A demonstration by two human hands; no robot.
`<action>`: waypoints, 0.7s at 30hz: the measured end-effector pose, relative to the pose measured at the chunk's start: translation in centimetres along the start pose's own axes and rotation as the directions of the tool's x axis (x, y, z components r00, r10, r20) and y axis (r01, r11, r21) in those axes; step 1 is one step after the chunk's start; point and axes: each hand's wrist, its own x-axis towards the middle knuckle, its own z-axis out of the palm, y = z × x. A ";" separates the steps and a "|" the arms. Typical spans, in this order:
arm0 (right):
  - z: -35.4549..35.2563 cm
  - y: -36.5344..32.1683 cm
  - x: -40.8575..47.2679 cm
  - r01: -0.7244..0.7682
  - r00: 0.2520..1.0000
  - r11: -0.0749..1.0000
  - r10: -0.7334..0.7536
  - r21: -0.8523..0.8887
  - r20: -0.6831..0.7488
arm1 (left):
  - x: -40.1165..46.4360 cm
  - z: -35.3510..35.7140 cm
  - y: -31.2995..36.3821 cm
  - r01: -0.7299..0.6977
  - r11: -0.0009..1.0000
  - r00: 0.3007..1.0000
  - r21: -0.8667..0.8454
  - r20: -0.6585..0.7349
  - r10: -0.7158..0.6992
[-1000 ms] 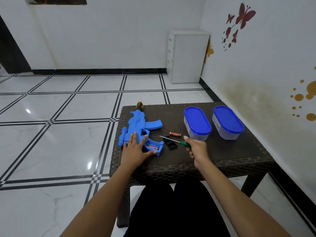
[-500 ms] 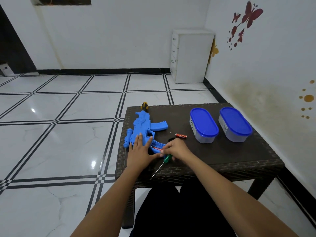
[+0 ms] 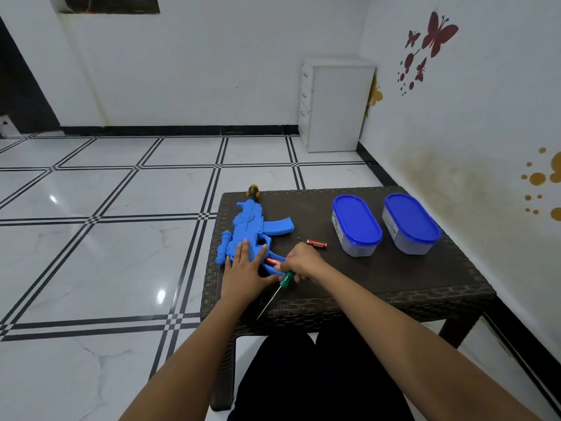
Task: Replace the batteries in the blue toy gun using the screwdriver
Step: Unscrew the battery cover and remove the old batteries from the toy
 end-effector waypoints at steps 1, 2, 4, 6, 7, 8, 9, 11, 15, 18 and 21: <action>-0.4 0.1 -0.1 0.002 1.000 1.000 -0.002 0.019 -0.001 | 0.0 0.0 0.0 0.001 1.000 1.000 -0.003 0.005 -0.001; -0.9 0.3 -0.1 0.001 1.000 0.998 -0.001 0.057 -0.011 | 0.1 -0.1 0.0 0.001 1.000 1.000 -0.007 0.012 -0.001; -2.3 1.7 0.0 -0.013 0.996 0.982 0.029 0.191 -0.079 | 0.1 -0.2 0.0 0.005 1.000 1.000 -0.018 0.030 -0.005; -4.1 3.9 0.4 -0.045 0.983 0.949 0.098 0.312 -0.154 | 0.1 -0.4 0.0 0.010 0.999 0.999 -0.031 0.038 -0.009; -4.9 5.0 0.6 -0.075 0.977 0.939 0.138 0.337 -0.165 | 0.0 -0.5 0.0 0.010 0.999 0.999 -0.033 0.036 -0.009; -5.5 5.9 0.6 -0.110 0.972 0.935 0.173 0.338 -0.161 | 0.0 -0.5 0.0 0.011 1.000 0.999 -0.029 0.031 -0.010; -5.9 6.5 0.8 -0.143 0.970 0.937 0.197 0.319 -0.145 | 0.0 -0.5 0.1 0.011 1.000 1.000 -0.023 0.025 -0.011; -6.1 6.9 1.2 -0.179 0.969 0.944 0.217 0.276 -0.114 | 0.0 -0.6 0.0 0.013 1.000 1.000 -0.018 0.022 -0.012; -5.8 6.4 1.7 -0.177 0.969 0.952 0.213 0.249 -0.124 | 0.1 -0.6 0.0 0.013 1.000 0.999 -0.007 0.029 -0.013; -5.7 6.5 1.3 -0.173 0.965 0.949 0.217 0.264 -0.146 | 0.2 -0.6 -0.2 0.004 1.000 1.000 0.015 0.026 -0.004; -5.7 7.2 0.1 -0.130 0.963 0.915 0.208 0.382 -0.173 | 0.3 -0.5 -1.2 0.046 0.999 0.999 0.000 -0.025 -0.046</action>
